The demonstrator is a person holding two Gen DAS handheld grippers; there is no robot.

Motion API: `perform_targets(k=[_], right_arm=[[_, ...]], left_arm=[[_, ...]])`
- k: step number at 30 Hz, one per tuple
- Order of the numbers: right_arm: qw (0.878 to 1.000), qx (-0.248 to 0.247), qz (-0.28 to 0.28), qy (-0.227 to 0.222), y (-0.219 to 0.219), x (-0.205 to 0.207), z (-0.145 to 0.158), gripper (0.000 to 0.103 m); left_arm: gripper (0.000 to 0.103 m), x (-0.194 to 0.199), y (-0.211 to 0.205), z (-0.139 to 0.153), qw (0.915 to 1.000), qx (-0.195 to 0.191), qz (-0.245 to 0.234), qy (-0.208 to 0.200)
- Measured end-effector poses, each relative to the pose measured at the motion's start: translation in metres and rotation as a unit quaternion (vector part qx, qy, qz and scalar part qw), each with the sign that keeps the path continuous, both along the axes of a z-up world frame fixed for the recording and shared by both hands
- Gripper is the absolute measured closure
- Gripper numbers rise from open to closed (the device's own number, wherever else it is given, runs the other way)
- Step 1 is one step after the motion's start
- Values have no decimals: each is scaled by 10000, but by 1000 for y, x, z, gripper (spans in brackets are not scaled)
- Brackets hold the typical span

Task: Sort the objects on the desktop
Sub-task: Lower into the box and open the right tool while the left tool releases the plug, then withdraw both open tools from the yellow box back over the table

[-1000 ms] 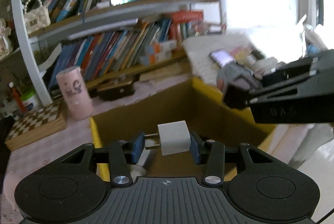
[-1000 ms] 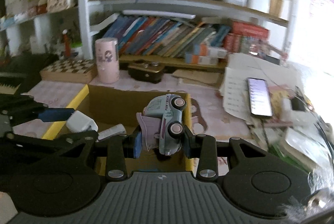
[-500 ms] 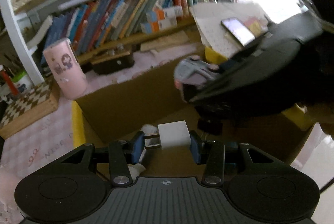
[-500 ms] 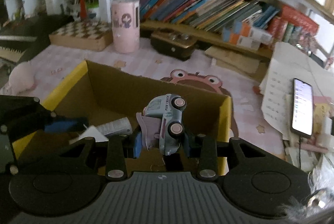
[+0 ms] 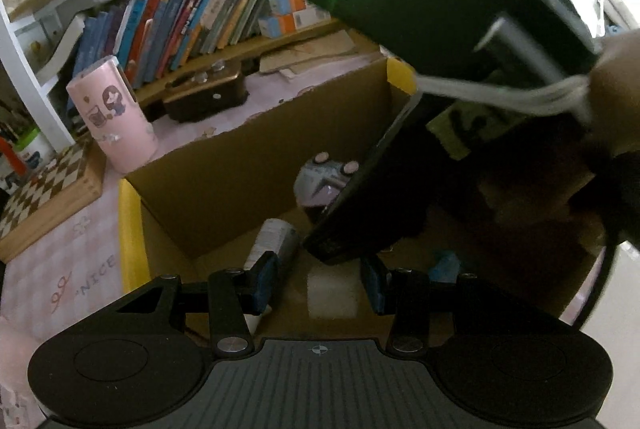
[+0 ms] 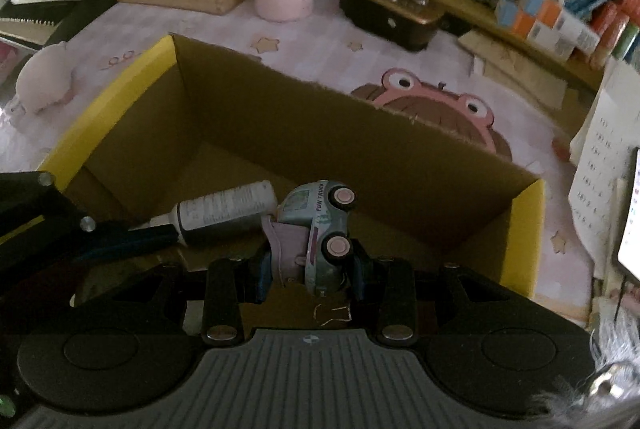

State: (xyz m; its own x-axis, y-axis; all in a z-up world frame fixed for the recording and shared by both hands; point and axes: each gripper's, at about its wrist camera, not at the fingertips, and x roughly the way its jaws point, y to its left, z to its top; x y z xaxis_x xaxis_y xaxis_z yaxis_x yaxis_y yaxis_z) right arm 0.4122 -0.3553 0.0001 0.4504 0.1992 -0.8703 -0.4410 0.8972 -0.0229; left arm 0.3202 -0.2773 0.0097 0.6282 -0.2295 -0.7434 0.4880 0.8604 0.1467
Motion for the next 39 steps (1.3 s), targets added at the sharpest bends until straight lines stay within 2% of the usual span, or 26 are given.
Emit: perform_targets(k=[4, 6, 10, 15, 21, 27, 31, 39], right_arm=[[9995, 186, -234, 85, -5, 2, -1, 67], [9987, 384, -344, -5, -10, -1, 4, 59], [9969, 576, -484, -243, -17, -9, 17, 56], [9917, 823, -689, -714, -27, -33, 40, 53], [9794, 1054, -838, -1502, -37, -77, 69, 52], [9668, 1203, -1123, -1953, -44, -125, 79, 52], [9586, 1149, -1383, -2207, -44, -156, 79, 52], [9480, 1068, -1936, -2290, -39, -203, 66, 52]], left_arm=[[56, -5, 2, 7, 9998, -74, -44, -158], [50, -10, 3, 10, 9996, -64, -43, -264], [45, -19, 9, 19, 9988, -210, 28, -436], [35, -35, 22, 35, 9960, -467, 256, -716], [24, -57, 47, 50, 9898, -775, 623, -1023], [24, -80, 71, 59, 9842, -1020, 883, -1144], [20, -96, 84, 59, 9821, -1048, 970, -1230], [18, -122, 114, 45, 9802, -1110, 1174, -1148]])
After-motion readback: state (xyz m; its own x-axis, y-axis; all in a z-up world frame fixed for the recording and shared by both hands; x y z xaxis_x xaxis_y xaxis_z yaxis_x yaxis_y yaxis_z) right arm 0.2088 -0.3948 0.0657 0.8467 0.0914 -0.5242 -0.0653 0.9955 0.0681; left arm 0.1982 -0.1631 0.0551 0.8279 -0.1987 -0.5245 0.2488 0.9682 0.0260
